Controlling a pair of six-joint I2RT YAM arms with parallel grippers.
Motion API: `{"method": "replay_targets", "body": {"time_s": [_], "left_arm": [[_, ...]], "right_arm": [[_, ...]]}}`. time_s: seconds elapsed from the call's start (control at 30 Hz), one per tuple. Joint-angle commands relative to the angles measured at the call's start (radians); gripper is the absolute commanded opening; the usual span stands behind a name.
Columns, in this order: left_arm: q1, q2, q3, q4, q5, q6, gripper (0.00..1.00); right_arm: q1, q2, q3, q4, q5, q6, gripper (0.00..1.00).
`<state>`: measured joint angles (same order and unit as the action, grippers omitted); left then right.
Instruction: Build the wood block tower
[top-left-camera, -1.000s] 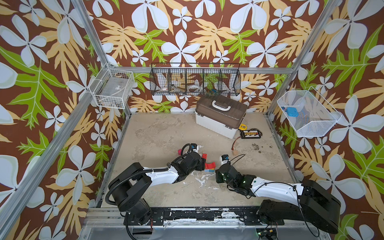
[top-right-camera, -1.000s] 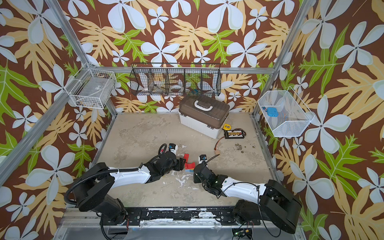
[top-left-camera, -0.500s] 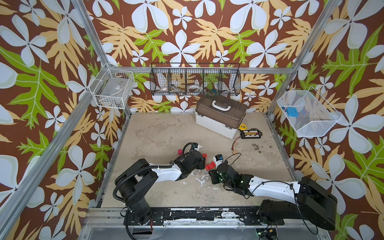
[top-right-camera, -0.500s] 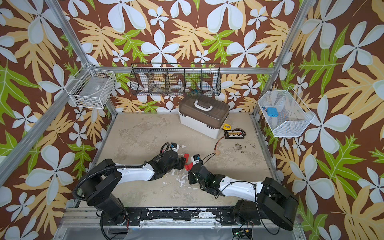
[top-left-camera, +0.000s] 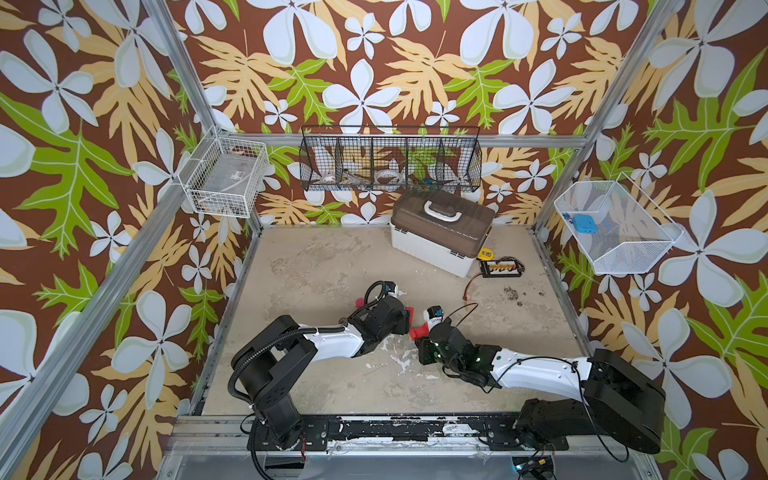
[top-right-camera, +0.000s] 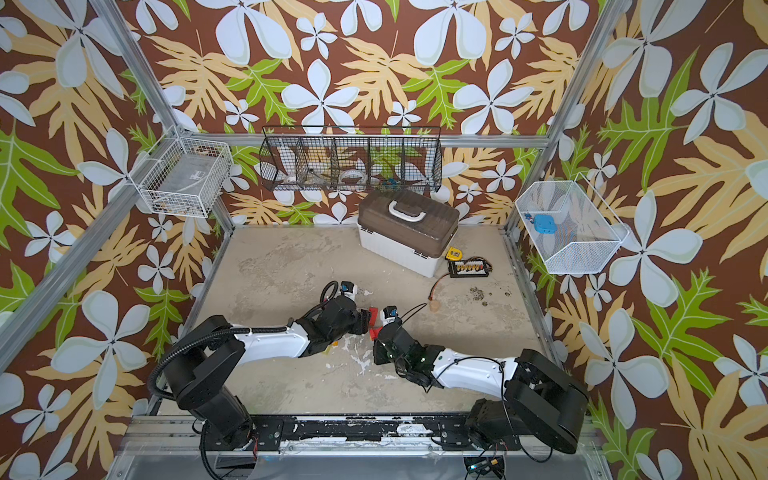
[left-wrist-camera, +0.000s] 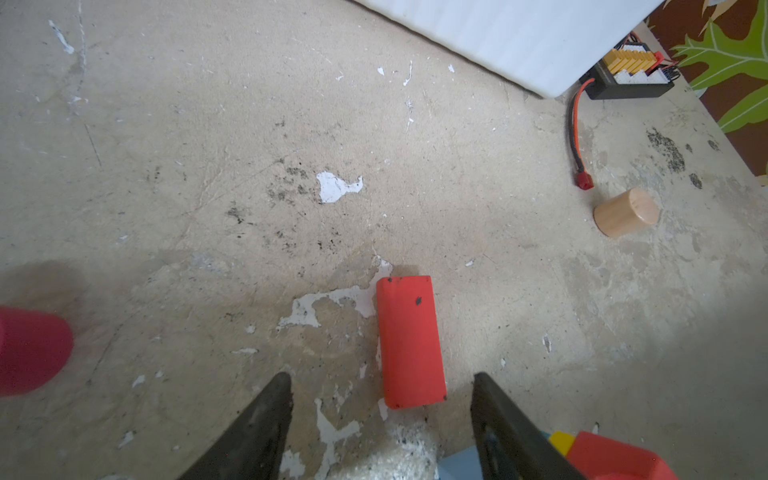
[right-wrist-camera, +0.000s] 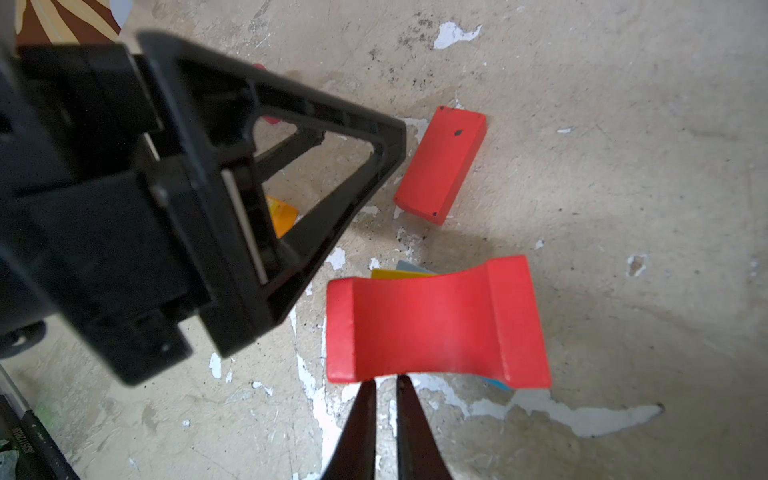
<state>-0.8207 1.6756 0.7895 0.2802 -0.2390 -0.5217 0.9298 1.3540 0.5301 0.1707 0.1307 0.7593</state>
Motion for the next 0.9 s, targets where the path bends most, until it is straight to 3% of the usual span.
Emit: {"method": "replay_targets", "body": {"time_s": [0.0, 0.5, 0.7, 0.87], "left_arm": [[0.004, -0.012, 0.005, -0.003, -0.008, 0.009, 0.70], [0.007, -0.154, -0.065, -0.024, -0.110, 0.006, 0.71], [0.005, -0.347, -0.270, 0.085, -0.038, 0.020, 0.71], [-0.042, -0.526, -0.467, 0.200, 0.047, 0.057, 0.74]], "right_arm": [[0.001, 0.006, 0.013, 0.008, 0.014, 0.019, 0.13], [0.001, 0.007, 0.025, -0.013, 0.016, 0.034, 0.11], [0.001, -0.108, -0.008, -0.097, 0.084, 0.040, 0.14], [-0.035, -0.241, -0.083, -0.158, 0.171, 0.057, 0.24]]}}
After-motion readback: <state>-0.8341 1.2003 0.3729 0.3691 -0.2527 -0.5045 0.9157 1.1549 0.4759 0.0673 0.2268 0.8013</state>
